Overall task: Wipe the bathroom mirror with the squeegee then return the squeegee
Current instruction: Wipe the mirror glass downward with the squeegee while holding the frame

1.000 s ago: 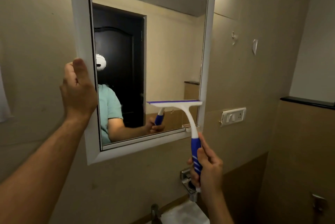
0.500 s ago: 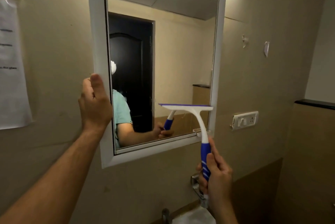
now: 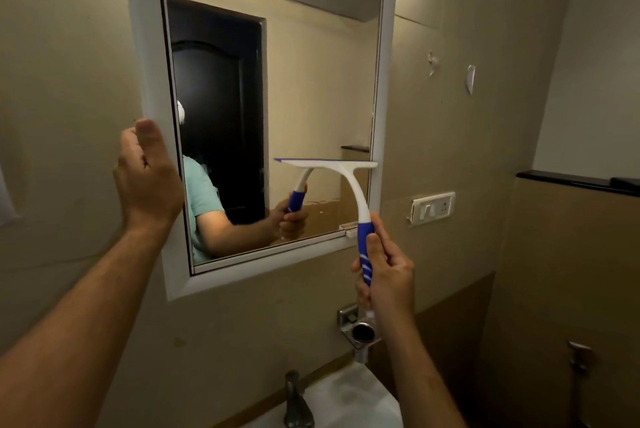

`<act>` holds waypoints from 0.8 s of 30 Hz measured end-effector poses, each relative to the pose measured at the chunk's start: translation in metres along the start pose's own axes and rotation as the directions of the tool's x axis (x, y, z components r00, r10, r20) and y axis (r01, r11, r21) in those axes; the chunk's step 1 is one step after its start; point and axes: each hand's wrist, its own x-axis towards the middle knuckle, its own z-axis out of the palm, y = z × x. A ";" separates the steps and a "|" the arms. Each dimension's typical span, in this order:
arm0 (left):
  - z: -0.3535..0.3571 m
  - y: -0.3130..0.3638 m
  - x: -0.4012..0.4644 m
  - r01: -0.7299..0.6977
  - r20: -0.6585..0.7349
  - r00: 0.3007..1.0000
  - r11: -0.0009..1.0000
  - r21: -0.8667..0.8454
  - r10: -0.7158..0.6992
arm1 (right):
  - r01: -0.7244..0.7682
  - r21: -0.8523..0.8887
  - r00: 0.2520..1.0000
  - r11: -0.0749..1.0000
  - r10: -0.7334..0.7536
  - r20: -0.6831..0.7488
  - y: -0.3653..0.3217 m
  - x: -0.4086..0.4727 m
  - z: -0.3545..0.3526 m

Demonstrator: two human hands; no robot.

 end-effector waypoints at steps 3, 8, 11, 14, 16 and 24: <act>0.000 0.000 0.000 -0.006 0.004 1.000 1.000 -0.006 0.006 | -0.048 -0.024 0.999 0.999 0.048 -0.009 0.028 -0.020 -0.009; 0.000 0.001 -0.001 -0.006 0.011 1.000 1.000 -0.002 0.006 | -0.102 -0.103 0.995 0.989 0.100 -0.026 0.059 -0.046 -0.032; 0.000 0.001 -0.001 -0.004 0.008 1.000 1.000 -0.015 0.004 | -0.058 -0.115 0.998 0.992 0.055 -0.025 0.049 -0.041 -0.033; 0.000 0.002 -0.001 0.007 0.013 1.000 1.000 -0.013 -0.006 | 0.017 -0.102 1.000 0.995 -0.017 0.000 0.023 -0.023 -0.021; 0.000 0.003 -0.001 0.013 0.014 1.000 1.000 -0.006 -0.013 | 0.042 -0.095 0.999 0.995 -0.040 0.022 0.011 -0.013 -0.016; 0.001 0.005 -0.004 0.004 -0.006 1.000 1.000 -0.004 -0.004 | -0.063 -0.087 0.998 0.994 0.062 -0.016 0.040 -0.032 -0.030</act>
